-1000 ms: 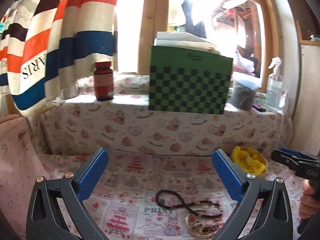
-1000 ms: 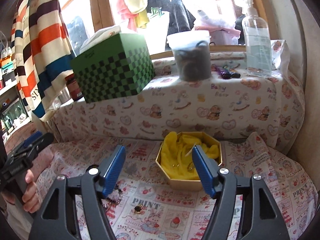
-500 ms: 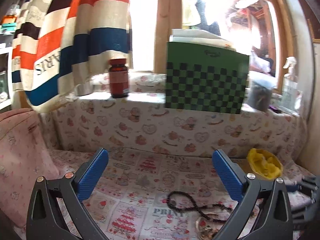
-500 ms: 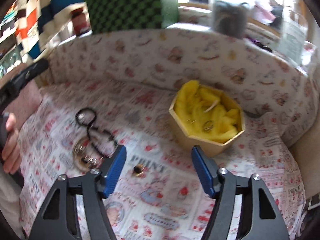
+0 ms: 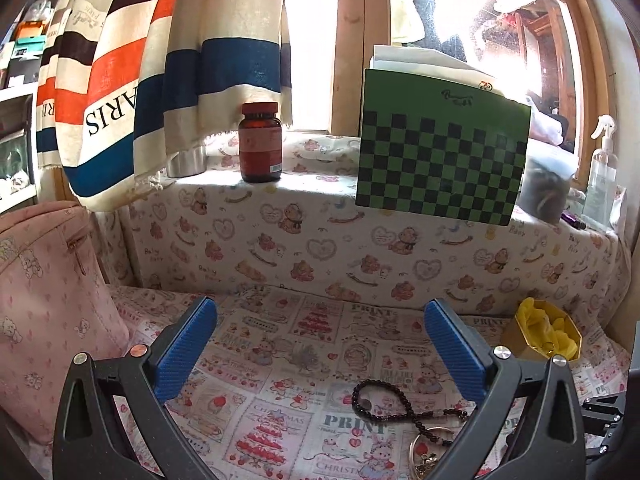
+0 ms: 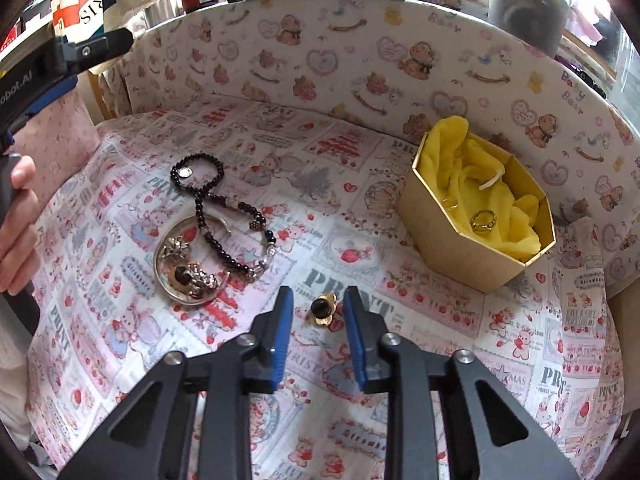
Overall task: Organize jewelry
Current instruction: 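Move the right tool to the dark-stone ring and close on it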
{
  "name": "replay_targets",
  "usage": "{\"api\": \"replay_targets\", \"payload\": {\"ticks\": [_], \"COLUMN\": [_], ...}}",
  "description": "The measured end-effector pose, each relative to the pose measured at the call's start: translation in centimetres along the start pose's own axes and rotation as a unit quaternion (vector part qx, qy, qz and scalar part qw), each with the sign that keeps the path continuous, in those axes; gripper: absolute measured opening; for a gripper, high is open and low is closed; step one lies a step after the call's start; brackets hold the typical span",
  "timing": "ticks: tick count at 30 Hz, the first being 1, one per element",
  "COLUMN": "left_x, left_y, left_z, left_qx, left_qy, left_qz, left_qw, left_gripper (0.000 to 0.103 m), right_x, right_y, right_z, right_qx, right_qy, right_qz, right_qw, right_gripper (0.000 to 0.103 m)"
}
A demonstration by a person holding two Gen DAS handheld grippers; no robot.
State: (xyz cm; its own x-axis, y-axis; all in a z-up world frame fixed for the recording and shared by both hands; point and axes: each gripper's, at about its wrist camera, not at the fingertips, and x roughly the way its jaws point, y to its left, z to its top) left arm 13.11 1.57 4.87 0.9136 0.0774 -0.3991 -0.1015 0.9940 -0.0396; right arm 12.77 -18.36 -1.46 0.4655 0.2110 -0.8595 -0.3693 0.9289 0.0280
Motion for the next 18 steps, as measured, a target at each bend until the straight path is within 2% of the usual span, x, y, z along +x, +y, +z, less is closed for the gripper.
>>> {"api": "replay_targets", "payload": {"ticks": [3, 8, 12, 15, 18], "left_x": [0.2, 1.2, 2.2, 3.0, 3.9], "left_y": [0.1, 0.3, -0.1, -0.4, -0.7], "left_z": [0.0, -0.3, -0.8, -1.2, -1.8], "left_qx": [0.002, 0.001, 0.009, 0.011, 0.011], "left_qy": [0.007, 0.038, 0.062, 0.084, 0.119], "left_qz": [0.004, 0.009, 0.005, -0.016, -0.046], "left_qw": [1.0000, 0.9993, 0.9980, 0.9963, 0.9917], "left_gripper": [0.103, 0.103, 0.103, 0.103, 0.103], "right_x": [0.2, 0.1, -1.4, -2.4, -3.0], "right_y": [0.1, -0.2, -0.9, -1.6, -2.4], "right_z": [-0.1, 0.1, 0.5, 0.7, 1.0], "right_qx": [-0.006, 0.010, 0.028, 0.044, 0.056], "right_qy": [0.000, -0.002, -0.039, -0.072, -0.086], "right_qz": [-0.010, 0.011, 0.016, 0.017, 0.012], "right_qw": [1.000, 1.000, 0.999, 0.996, 0.995], "right_gripper": [0.011, 0.010, 0.010, 0.010, 0.010]}}
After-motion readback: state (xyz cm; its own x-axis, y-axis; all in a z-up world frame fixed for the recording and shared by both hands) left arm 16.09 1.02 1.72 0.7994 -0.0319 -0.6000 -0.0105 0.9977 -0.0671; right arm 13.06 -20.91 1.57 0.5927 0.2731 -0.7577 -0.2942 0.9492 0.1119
